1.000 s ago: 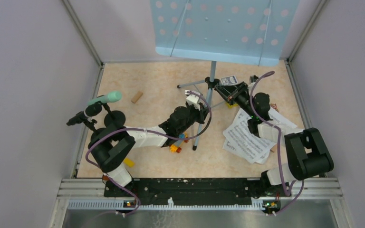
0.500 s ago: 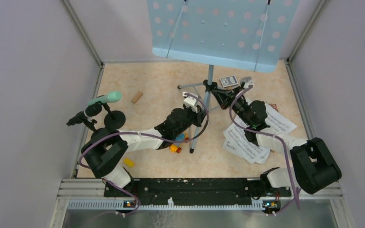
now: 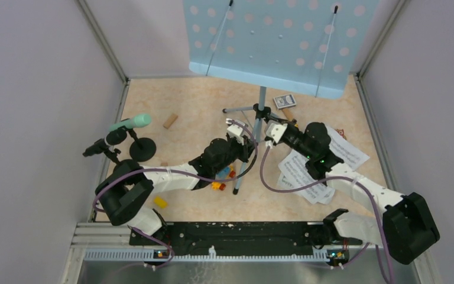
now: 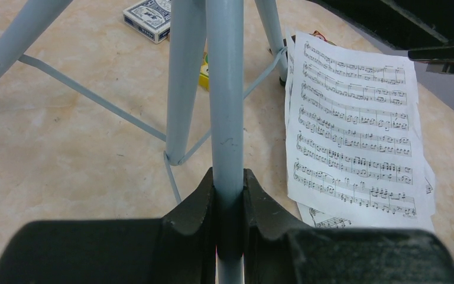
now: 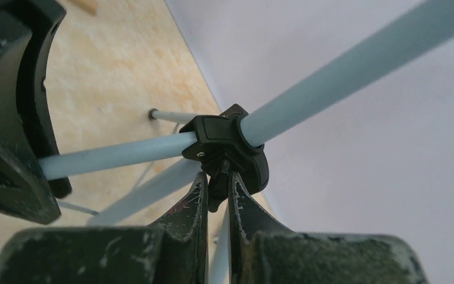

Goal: Pack up the instrument practice props

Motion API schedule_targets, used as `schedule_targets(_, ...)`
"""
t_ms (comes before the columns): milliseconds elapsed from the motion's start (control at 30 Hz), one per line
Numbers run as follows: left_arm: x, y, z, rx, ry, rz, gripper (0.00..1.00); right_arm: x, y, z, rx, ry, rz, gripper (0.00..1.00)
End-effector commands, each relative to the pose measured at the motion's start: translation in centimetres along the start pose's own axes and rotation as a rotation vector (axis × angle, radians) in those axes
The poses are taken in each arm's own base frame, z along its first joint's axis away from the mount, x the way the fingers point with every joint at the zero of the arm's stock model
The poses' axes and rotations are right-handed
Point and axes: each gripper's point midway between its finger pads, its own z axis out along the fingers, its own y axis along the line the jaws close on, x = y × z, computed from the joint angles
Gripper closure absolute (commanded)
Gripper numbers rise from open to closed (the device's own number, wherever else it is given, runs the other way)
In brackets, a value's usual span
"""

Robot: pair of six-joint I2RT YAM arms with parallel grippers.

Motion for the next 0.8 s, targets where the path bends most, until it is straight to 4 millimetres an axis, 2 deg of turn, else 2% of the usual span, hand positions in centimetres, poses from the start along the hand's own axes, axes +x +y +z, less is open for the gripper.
schedule_targets(0, 7.4, 3.6, -2.0, -0.103, 0.248, 0.084, 1.00, -1.0, 7.0, -0.7, -0.375, -0.024, -0.375, 1.00)
schedule_targets(100, 7.5, 3.6, -2.0, -0.104, 0.252, 0.075, 1.00, 0.0, 6.6, -0.9, -0.389, 0.043, -0.550, 1.00)
schedule_targets(233, 7.6, 3.7, -2.1, -0.112, 0.243, 0.054, 1.00, 0.3, 5.1, -0.8, -0.378, 0.109, -0.758, 1.00)
schedule_targets(267, 7.4, 3.7, -2.2, -0.115, 0.235, 0.049, 1.00, 0.2, 4.4, -0.8, -0.355, 0.124, -0.789, 0.95)
schedule_targets(300, 7.4, 3.8, -2.2, -0.118, 0.232, 0.046, 1.00, -0.3, 3.8, -0.7, -0.321, 0.122, -0.800, 0.76)
schedule_targets(333, 7.4, 3.8, -2.2, -0.119, 0.229, 0.043, 1.00, -1.0, 3.1, -0.7, -0.277, 0.109, -0.796, 0.60)
schedule_targets(367, 7.4, 3.8, -2.3, -0.121, 0.229, 0.042, 1.00, -1.9, 2.3, -0.7, -0.226, 0.093, -0.760, 0.50)
schedule_targets(467, 7.4, 3.8, -2.2, -0.122, 0.228, 0.037, 1.00, -5.3, -0.6, -1.2, -0.040, 0.024, -0.505, 0.31)
schedule_targets(533, 7.3, 3.8, -2.2, -0.124, 0.224, 0.032, 1.00, -6.6, -1.9, -2.1, 0.061, -0.002, -0.311, 0.29)
schedule_targets(600, 7.1, 3.8, -2.3, -0.127, 0.219, 0.026, 1.00, -7.0, -2.5, -3.2, 0.150, -0.032, -0.104, 0.28)
schedule_targets(700, 6.9, 3.8, -2.4, -0.129, 0.212, 0.022, 1.00, -7.1, -1.9, -5.0, 0.236, -0.109, 0.220, 0.28)
schedule_targets(733, 6.9, 4.0, -2.4, -0.139, 0.209, 0.019, 1.00, -6.3, -0.9, -5.5, 0.254, -0.124, 0.383, 0.28)
schedule_targets(767, 6.8, 4.1, -2.4, -0.150, 0.205, 0.011, 1.00, -5.8, -0.9, -6.1, 0.307, -0.139, 0.507, 0.28)
